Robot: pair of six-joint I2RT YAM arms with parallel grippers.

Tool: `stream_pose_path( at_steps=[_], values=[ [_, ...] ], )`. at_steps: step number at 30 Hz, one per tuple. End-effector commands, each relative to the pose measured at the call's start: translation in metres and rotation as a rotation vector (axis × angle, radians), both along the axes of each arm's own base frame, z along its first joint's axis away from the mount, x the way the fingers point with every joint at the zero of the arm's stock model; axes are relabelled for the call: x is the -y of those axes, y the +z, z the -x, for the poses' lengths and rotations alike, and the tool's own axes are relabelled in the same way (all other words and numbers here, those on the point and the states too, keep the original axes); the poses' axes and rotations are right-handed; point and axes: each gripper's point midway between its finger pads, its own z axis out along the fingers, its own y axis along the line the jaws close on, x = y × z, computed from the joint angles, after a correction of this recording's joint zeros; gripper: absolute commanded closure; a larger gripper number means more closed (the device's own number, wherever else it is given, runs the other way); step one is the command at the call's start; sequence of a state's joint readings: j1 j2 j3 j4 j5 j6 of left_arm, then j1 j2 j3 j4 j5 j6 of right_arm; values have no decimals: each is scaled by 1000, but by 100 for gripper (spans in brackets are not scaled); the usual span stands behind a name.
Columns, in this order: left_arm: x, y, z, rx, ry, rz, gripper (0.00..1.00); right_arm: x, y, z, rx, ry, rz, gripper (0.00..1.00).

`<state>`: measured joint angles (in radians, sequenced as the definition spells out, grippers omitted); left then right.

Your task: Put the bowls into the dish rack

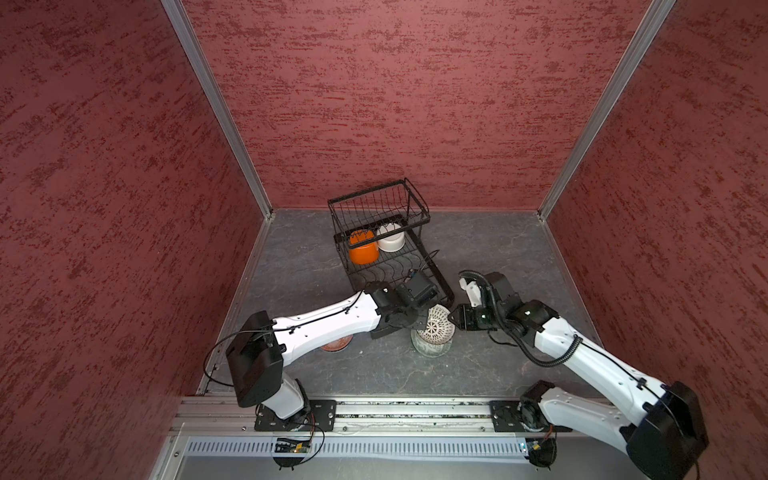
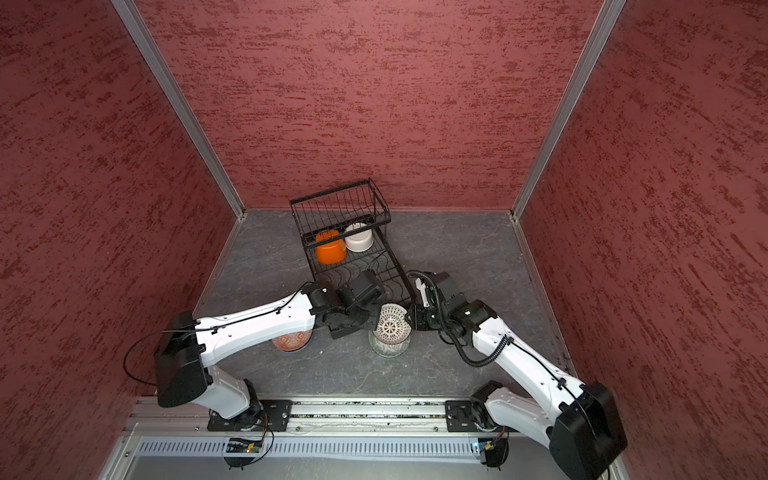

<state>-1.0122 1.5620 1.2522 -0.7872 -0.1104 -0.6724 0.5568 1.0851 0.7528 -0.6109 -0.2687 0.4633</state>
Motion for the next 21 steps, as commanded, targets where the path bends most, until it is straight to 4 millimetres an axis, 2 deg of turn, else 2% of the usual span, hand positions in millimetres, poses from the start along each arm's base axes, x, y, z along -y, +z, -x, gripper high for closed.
stream_pose_path(
  at_steps=[1, 14, 21],
  values=[
    [6, 20, -6, 53, -2, 77, 100, -6, 2, 2, -10, 21, -12, 63],
    [7, 20, -5, 53, -4, 84, 100, -17, -1, 2, -28, 44, 4, 76],
    [8, 20, -4, 56, -8, 78, 100, -17, -1, 0, -25, 38, 29, 91]
  ],
)
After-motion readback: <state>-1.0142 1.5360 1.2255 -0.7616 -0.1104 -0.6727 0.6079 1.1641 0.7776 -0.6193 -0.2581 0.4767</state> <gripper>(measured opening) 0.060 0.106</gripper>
